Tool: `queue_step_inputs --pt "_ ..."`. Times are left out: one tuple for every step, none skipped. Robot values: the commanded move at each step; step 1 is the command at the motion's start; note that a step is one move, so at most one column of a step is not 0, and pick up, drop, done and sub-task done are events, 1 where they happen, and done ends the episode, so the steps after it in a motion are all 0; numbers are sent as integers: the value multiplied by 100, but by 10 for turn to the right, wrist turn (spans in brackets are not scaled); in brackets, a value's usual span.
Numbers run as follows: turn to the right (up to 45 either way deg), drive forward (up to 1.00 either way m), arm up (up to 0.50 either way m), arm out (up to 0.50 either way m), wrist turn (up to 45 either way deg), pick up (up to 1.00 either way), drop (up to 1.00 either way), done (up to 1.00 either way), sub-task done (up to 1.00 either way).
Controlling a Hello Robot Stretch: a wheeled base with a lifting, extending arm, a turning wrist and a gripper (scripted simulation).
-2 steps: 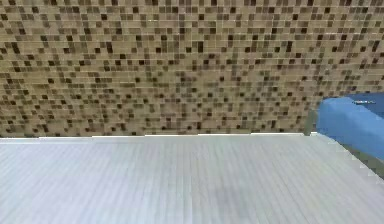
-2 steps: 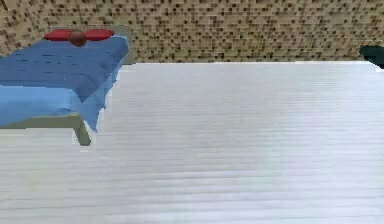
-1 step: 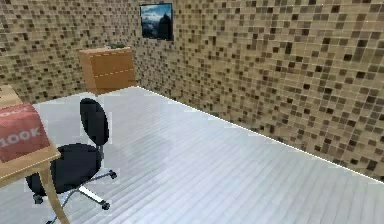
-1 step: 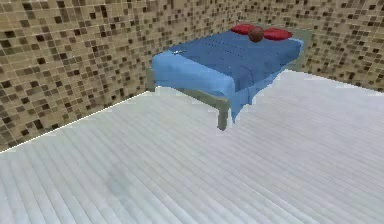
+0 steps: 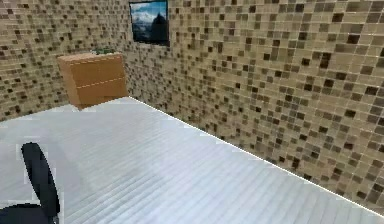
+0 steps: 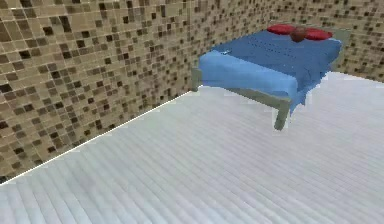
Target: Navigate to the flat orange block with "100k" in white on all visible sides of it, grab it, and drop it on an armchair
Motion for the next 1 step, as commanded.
queue_step_inputs --pt "-450 0 0 0 0 0 0 0 0"
